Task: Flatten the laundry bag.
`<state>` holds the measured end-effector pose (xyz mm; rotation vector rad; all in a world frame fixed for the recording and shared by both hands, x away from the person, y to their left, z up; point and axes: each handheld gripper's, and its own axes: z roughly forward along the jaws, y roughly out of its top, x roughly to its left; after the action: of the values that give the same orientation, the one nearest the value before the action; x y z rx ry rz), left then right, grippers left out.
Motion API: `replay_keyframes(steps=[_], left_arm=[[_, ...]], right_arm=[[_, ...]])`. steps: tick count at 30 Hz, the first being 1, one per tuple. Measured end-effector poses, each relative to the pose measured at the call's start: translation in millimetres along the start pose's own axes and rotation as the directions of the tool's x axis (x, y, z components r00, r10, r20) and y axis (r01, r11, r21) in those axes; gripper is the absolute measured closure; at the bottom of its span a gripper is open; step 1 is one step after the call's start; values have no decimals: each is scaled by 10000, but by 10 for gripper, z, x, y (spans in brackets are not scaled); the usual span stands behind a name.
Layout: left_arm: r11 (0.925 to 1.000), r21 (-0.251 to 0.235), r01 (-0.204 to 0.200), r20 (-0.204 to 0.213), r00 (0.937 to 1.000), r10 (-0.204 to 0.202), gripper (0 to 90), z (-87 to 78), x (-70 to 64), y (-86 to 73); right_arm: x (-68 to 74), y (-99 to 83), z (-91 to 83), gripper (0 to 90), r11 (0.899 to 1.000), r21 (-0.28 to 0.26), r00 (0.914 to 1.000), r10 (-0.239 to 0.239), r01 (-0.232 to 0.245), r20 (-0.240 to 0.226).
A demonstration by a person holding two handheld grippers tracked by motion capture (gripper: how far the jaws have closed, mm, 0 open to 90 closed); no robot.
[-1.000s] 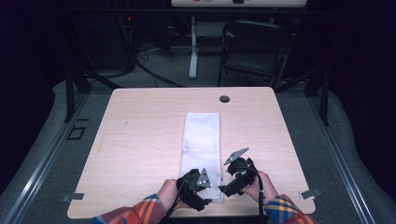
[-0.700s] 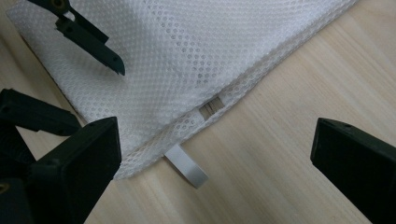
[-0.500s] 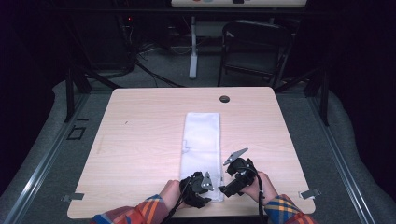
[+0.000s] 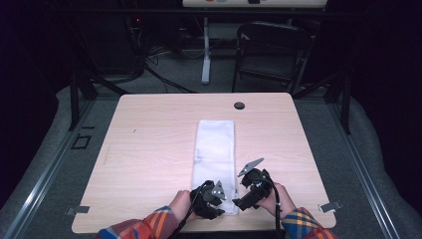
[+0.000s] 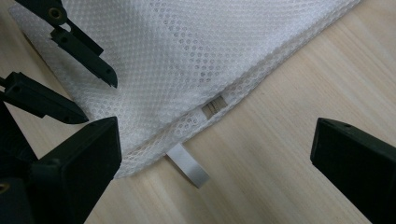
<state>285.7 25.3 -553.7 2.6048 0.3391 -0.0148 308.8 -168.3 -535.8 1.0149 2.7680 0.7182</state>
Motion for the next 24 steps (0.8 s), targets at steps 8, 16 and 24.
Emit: replay_keyframes(steps=[8,16,24], left_arm=[[9997,-101,202,186,9996,-200,727,-13,31,-5],[9998,186,109,143,9998,-112,797,14,22,1],[9997,218,138,-23,9999,-137,855,23,-4,6]], right_arm=[[2,0,0,14,10000,-9,10000,5,-5,-22],[14,2,15,18,9999,89,10000,-47,48,-69],[45,7,36,151,9997,159,9997,-210,211,-83]])
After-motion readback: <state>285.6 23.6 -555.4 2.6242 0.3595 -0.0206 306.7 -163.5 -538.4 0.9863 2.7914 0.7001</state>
